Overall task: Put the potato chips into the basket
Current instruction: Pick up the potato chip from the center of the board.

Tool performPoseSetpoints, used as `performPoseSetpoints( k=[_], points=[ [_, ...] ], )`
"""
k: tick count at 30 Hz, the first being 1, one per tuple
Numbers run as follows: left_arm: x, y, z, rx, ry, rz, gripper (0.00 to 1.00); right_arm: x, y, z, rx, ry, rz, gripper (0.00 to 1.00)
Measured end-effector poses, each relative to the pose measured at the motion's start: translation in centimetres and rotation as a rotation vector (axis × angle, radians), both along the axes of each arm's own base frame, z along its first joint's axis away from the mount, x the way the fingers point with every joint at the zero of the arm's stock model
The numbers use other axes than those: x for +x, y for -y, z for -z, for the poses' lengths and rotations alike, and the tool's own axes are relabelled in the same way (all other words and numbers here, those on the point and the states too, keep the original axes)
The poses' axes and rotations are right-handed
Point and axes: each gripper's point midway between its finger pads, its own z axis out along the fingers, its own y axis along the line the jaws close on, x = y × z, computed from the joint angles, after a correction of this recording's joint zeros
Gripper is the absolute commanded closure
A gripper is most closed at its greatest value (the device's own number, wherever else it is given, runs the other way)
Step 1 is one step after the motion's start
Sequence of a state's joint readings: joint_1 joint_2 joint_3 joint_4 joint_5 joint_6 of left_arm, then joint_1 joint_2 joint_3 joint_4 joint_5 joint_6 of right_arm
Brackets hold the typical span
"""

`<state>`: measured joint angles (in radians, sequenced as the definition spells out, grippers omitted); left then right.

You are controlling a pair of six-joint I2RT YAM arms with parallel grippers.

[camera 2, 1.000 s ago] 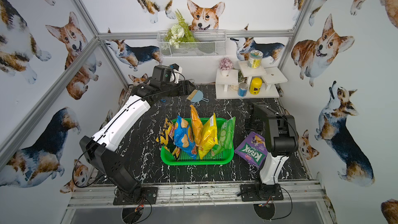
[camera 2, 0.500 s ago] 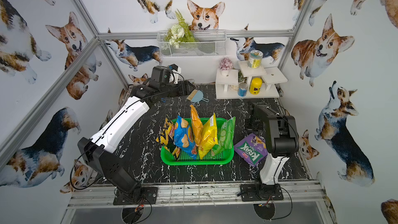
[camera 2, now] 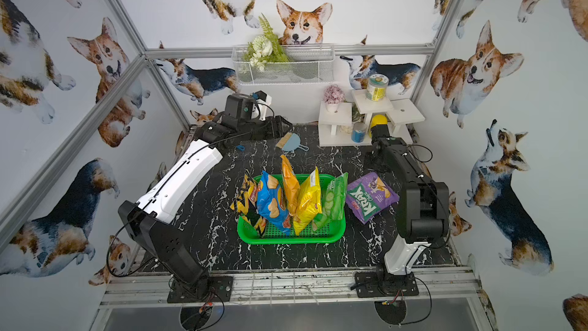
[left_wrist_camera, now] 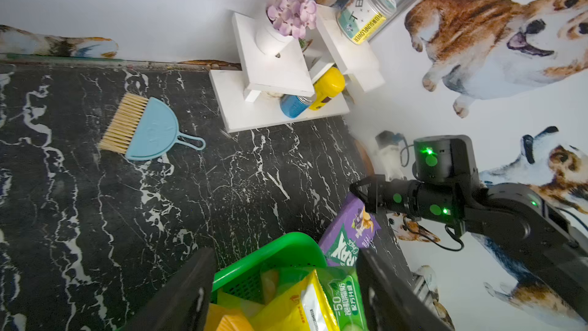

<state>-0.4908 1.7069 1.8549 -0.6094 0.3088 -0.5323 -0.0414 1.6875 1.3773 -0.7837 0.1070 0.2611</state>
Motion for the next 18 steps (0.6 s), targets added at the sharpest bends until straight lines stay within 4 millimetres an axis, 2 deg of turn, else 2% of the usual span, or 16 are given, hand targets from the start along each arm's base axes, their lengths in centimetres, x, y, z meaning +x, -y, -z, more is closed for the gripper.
performPoseSetpoints(
  k=[5,9,15,18],
  points=[
    [-1.8,2.9,-0.7,-0.024,0.022,0.095,0.24,1.1,0.1,-3.4,0.002,0.097,0.024,1.00],
    [-3.1,4.8,-0.6,-0.050,0.045,0.151,0.24,2.8,0.4,-7.0,-0.003,0.194,0.050,1.00],
    [-3.3,5.3,-0.9,-0.097,0.090,0.155,0.24,5.6,1.2,-12.8,-0.030,0.326,0.078,1.00],
    [-3.7,5.6,-2.7,-0.135,0.148,0.162,0.24,6.8,1.5,-15.4,-0.027,0.375,0.094,1.00]
  ],
)
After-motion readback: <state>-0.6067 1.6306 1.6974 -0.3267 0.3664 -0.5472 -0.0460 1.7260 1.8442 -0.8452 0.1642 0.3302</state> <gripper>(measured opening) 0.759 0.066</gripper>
